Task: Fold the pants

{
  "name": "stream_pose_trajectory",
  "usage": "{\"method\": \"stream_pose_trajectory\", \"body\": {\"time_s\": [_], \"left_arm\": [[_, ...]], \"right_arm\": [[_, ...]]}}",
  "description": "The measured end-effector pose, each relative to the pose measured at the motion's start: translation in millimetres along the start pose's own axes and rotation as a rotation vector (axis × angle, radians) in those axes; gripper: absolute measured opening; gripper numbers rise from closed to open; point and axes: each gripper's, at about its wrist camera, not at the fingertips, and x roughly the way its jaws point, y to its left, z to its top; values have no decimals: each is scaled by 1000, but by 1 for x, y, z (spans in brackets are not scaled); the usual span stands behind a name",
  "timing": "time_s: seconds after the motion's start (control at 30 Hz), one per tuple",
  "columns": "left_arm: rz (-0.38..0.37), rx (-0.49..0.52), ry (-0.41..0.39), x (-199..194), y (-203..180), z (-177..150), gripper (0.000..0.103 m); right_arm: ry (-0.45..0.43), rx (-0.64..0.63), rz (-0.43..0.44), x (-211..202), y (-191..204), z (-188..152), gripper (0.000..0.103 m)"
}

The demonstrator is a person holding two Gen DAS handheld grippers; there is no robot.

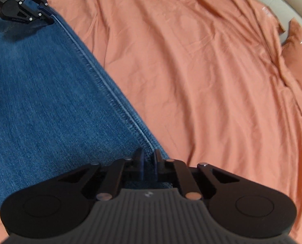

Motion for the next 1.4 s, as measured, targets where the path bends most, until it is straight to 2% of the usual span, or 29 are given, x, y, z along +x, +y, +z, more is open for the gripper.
{"method": "stream_pose_trajectory", "body": {"time_s": [0.13, 0.27, 0.3, 0.33, 0.37, 0.4, 0.43, 0.5, 0.57, 0.7, 0.8, 0.97, 1.1, 1.27, 1.4], "left_arm": [[9, -13, 6, 9, 8, 12, 8], [-25, -17, 45, 29, 10, 7, 11], [-35, -37, 49, 30, 13, 2, 15], [-33, -58, 47, 33, 16, 1, 27], [-22, -76, 35, 33, 18, -1, 30], [-11, -91, 27, 32, 19, -1, 38], [-1, -102, 28, 32, 21, -2, 46], [22, -120, 24, 27, 23, -1, 52], [46, -147, 10, 17, 26, 2, 52], [47, -242, -13, -12, 23, 11, 53], [15, -306, -8, -33, 16, 23, 53], [-94, -423, -24, -63, -6, 44, 52], [-131, -406, -27, -65, -39, 62, 52], [-177, -389, -21, -52, -83, 79, 46], [-208, -354, -16, -38, -118, 97, 44]], "right_arm": [[-5, 24, -30, -2, -4, 4, 3], [36, 43, -28, 19, -6, 6, 3], [42, 50, -25, 24, -6, 6, 4], [45, 58, -22, 29, -7, 4, 4], [46, 68, -22, 32, -7, 3, 8], [41, 77, -31, 35, -7, 4, 17], [37, 90, -42, 35, -7, 3, 20], [28, 131, -57, 32, -11, 0, 24], [10, 189, -78, 22, -19, -2, 25], [-50, 386, -140, -16, -32, -22, 35], [-86, 582, -182, -56, -44, -54, 43], [-178, 967, -237, -123, -57, -131, 45], [-259, 1205, -285, -162, -44, -199, 47], [-340, 1490, -260, -169, -19, -277, 51], [-405, 1679, -139, -146, -9, -321, 52]]}}
